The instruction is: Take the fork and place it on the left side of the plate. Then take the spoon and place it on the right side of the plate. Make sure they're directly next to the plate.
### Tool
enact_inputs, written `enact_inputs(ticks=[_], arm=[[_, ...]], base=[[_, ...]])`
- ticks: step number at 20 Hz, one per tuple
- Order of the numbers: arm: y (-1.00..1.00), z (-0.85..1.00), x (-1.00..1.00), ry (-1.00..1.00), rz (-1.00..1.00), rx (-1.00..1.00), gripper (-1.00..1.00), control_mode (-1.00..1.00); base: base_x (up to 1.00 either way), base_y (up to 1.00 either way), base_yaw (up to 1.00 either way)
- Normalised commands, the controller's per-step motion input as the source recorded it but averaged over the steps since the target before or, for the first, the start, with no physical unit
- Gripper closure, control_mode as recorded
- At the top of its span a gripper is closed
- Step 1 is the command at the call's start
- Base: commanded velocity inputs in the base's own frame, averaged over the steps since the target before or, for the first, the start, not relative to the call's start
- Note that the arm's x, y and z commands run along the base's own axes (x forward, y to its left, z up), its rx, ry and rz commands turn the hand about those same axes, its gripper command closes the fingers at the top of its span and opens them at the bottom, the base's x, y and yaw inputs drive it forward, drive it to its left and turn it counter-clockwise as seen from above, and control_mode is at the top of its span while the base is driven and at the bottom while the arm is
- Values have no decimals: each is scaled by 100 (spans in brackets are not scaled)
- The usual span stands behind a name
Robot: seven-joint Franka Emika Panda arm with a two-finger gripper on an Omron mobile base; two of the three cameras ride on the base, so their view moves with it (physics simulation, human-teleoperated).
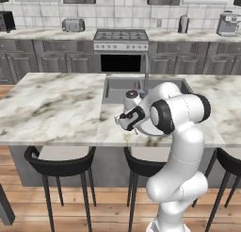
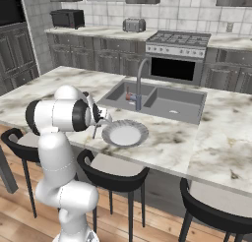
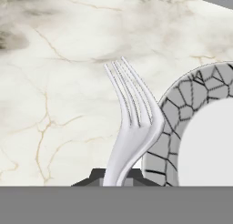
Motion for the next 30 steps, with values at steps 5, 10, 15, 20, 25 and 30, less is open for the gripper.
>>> enact_inputs(ticks=[5, 10, 15, 20, 25, 30], arm=[[0, -13, 12, 0, 0, -1, 100, -100], [-7, -24, 18, 0, 0, 0, 100, -100], [-1, -16, 23, 0, 0, 0, 100, -100], [0, -2, 31, 0, 0, -1, 100, -100], [3, 0, 42, 0, 0, -2, 100, -100], [6, 0, 34, 0, 0, -4, -100, -100]], base=[[0, 0, 0], [0, 0, 0], [0, 0, 0], [0, 0, 0], [0, 0, 0], [0, 0, 0]])
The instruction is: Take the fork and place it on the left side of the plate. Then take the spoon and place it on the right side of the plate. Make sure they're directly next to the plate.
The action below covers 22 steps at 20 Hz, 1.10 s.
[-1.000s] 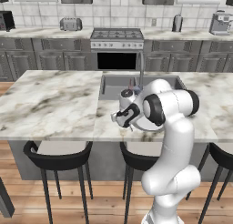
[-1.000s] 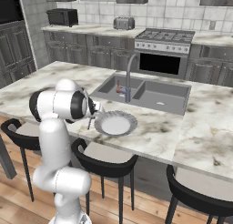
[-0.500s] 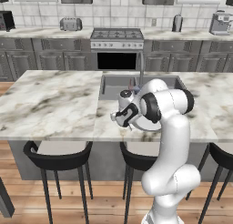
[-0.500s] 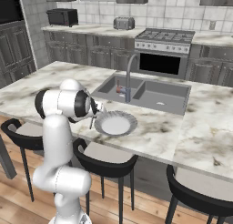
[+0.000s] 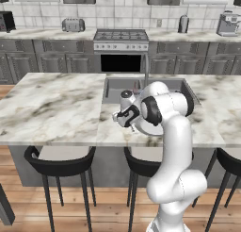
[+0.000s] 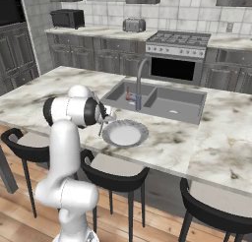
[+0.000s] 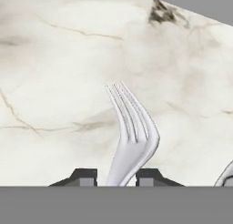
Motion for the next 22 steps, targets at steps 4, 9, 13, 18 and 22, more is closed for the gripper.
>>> enact_inputs(ticks=[4, 9, 13, 18, 22], arm=[[0, 0, 3, 0, 0, 0, -100, -100], [0, 3, -2, -2, 0, 0, -100, -100], [-13, 53, -75, -10, 0, 5, -100, -100], [-27, 96, -100, -25, 0, 14, -100, -100], [-28, 93, -100, -27, 0, 18, -100, -100]], base=[[0, 0, 0], [0, 0, 0], [0, 0, 0], [0, 0, 0], [0, 0, 0]])
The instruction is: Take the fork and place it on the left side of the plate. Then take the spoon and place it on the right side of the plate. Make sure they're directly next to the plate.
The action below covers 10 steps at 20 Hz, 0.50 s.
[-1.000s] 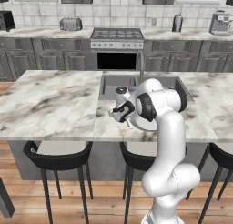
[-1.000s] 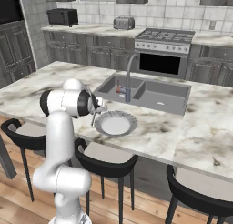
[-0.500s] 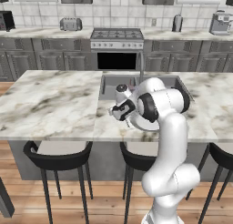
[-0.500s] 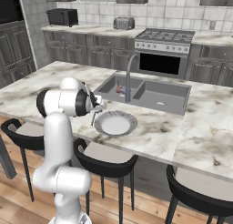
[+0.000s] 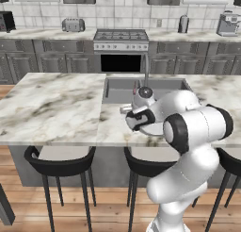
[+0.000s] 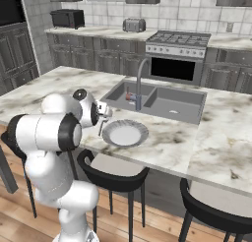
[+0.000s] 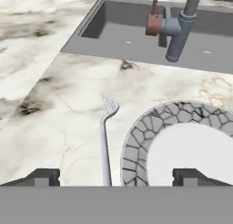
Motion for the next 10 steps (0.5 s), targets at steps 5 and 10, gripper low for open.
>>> enact_inputs(ticks=[5, 10], arm=[[-36, 64, -100, -10, 0, 17, -100, -100], [-30, 50, -100, 0, 0, 10, -100, -100]], base=[[0, 0, 0], [0, 0, 0]])
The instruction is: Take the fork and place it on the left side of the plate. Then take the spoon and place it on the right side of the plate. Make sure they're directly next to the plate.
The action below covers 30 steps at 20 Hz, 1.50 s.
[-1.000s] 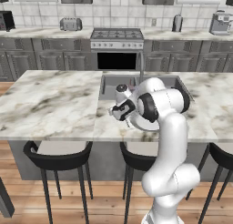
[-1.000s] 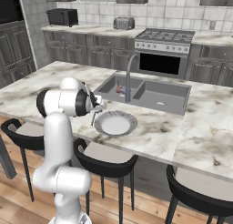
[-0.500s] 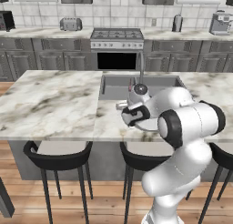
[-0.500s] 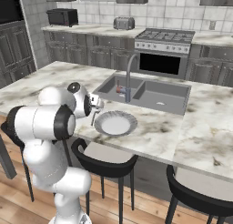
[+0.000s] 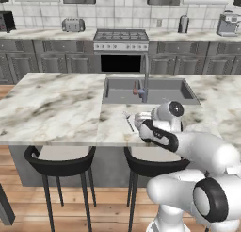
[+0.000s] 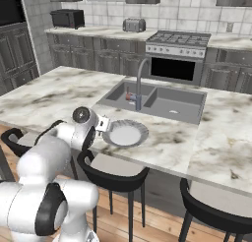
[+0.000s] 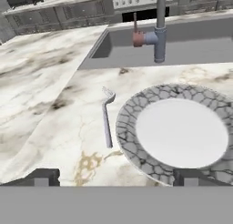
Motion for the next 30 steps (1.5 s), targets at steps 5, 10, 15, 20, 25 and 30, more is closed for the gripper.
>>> enact_inputs(ticks=[5, 10, 15, 20, 25, 30], arm=[[-27, 71, -100, 0, 0, 6, -100, -100], [-18, 58, -100, 6, -3, 2, -100, -100], [-2, 12, -100, 35, -13, -8, -100, -100], [3, -28, -72, 51, -11, -21, -100, -100], [0, -29, -19, 11, -1, -9, -100, -100], [7, -40, 0, 1, 0, -7, -100, -100]], base=[[0, 0, 0], [0, 0, 0], [0, 0, 0], [0, 0, 0], [0, 0, 0], [0, 0, 0]])
